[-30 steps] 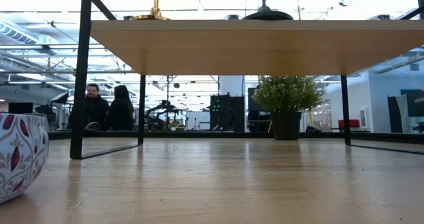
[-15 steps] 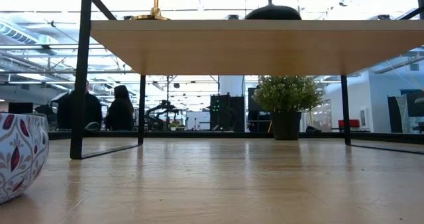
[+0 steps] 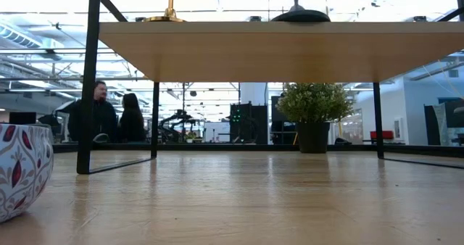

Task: Pick & Place candle stick holders
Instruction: Put the black candleholder on the shelf

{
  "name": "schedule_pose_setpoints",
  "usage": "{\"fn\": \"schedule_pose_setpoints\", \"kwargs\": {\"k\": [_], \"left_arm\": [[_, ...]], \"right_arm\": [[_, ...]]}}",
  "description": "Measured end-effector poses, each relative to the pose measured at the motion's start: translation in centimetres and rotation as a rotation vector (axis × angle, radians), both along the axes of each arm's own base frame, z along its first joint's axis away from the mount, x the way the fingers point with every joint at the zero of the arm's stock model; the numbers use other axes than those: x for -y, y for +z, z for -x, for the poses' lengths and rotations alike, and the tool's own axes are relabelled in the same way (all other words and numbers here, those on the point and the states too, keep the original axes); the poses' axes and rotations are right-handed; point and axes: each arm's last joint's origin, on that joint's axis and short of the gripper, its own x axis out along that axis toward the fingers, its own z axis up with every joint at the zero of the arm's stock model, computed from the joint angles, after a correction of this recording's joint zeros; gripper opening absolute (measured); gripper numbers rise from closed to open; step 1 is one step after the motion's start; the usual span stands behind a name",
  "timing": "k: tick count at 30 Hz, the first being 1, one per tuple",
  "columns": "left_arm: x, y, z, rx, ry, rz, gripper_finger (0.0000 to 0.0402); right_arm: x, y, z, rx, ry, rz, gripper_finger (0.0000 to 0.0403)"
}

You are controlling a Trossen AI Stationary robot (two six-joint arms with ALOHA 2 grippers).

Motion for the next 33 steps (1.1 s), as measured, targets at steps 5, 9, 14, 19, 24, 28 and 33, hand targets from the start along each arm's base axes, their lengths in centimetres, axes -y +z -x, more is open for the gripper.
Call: {"fn": "schedule_pose_setpoints", "kwargs": {"k": [5,9,14,19,24,28,33], "left_arm": [[0.0,0.0,0.0,-0.001,0.000,0.000,0.0145],[0.0,0.0,0.0,-0.001,0.001,0.000,0.0145],[0.0,-0.1,0.0,-0.005,0.001,-0.002,0.0145],[0.0,-0.1,0.0,-0.005,0.001,-0.002,0.0145],[0.0,-0.1,0.0,-0.005,0.001,-0.003,0.0145],[0.0,-0.1,0.0,-0.006,0.001,-0.003,0.0145],[0.0,-0.1,0.0,-0.006,0.001,-0.003,0.0145]], "right_arm": [[-0.2,0.0,0.1,-0.002,0.011,-0.002,0.0192],[-0.1,-0.3,0.3,-0.037,0.010,-0.003,0.0192],[0.1,-1.3,1.0,-0.147,0.004,-0.036,0.0190],[0.3,-1.7,1.3,-0.205,-0.001,-0.073,0.0164],[0.6,-2.0,1.3,-0.223,-0.025,-0.090,0.0097],[1.0,-3.6,1.2,-0.260,-0.008,-0.133,0.0023],[1.0,-4.3,1.1,-0.245,0.010,-0.185,0.0010]]}}
